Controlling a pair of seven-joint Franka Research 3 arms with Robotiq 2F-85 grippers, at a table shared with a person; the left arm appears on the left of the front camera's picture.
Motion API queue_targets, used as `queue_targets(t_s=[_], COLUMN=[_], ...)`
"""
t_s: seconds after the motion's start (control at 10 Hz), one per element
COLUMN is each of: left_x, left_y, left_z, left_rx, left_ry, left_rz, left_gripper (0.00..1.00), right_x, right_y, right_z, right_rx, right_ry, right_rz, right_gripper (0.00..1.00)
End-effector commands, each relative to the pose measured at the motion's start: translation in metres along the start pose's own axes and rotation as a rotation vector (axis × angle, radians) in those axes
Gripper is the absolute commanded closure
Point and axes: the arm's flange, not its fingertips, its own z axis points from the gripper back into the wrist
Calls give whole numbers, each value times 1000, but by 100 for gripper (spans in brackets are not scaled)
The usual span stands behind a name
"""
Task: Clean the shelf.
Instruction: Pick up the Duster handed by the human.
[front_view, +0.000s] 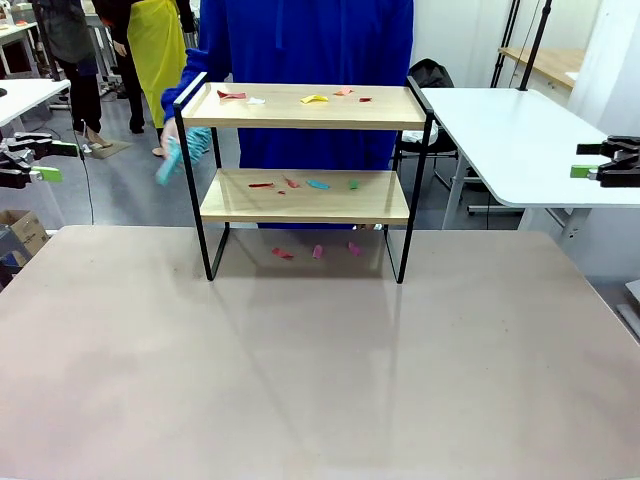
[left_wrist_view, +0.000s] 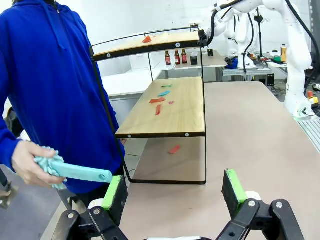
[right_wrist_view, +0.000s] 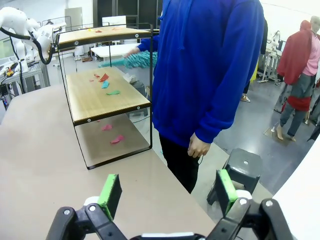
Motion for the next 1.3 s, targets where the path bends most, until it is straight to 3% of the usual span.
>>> queue_targets(t_s=[0.0,1.2], left_x=[1,1], left_y=[-1,-1], left_z=[1,1], left_rx=[-7,-7], left_ry=[9,9], left_rz=[-9,-9], left_gripper=[0,0], right_x=[2,2], right_y=[2,2], right_z=[0,0], right_rx=[-2,-2], right_ry=[-4,-4], right_rz=[2,2], right_gripper=[0,0])
